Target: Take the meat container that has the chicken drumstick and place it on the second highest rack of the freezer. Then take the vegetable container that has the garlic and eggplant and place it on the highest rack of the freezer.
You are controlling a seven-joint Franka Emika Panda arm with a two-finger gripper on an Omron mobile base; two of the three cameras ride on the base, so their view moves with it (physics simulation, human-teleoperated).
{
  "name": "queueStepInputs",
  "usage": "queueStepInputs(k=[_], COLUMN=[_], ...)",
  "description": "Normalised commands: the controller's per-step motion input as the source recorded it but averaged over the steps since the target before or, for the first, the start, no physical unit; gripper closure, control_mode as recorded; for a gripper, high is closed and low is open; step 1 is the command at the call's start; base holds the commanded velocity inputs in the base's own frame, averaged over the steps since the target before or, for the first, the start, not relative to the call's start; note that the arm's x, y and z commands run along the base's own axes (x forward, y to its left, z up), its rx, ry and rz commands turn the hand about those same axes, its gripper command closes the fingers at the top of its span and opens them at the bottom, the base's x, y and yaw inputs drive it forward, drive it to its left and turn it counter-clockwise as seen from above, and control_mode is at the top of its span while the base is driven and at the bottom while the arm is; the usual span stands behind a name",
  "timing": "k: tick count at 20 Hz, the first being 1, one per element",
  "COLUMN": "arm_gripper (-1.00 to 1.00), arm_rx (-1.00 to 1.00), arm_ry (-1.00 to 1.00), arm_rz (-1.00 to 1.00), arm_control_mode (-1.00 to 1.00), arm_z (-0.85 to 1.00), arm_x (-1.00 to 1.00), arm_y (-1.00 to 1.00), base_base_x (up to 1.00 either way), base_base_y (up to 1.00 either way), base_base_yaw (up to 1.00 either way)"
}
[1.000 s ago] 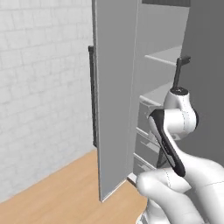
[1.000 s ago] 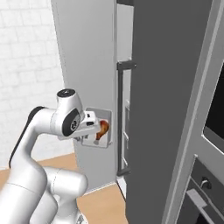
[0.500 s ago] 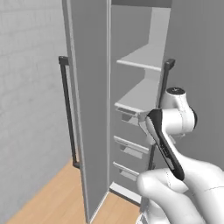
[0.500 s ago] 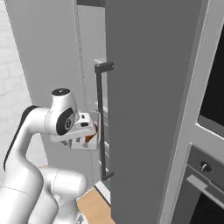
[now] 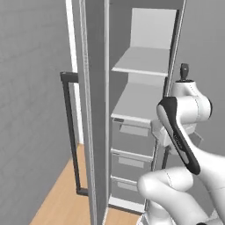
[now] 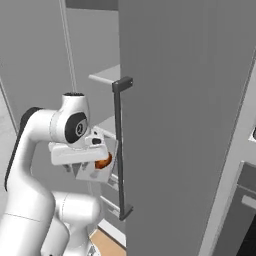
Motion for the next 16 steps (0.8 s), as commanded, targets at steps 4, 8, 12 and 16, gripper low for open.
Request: queueStepInputs(k=[4, 8, 12, 16], arm_gripper=[1.0, 1.0, 1.0, 1.0], arm_rx=[0.0, 0.0, 0.0, 0.0], arm_ry=[0.0, 0.0, 0.0, 0.0], arm_rz=[0.0, 0.0, 0.0, 0.0], arm_control_mode=[1.0, 1.0, 1.0, 1.0], arm_z=[0.0, 0.0, 0.0, 0.0], arm_x=[0.0, 0.0, 0.0, 0.0], arm_y=[0.0, 0.0, 0.0, 0.0], base_base_x=[0.06, 0.0, 0.0, 0.0], base_base_y=[0.44, 0.18, 0.4, 0.61], base_base_yaw=[-0.26, -0.15, -0.08, -0.06])
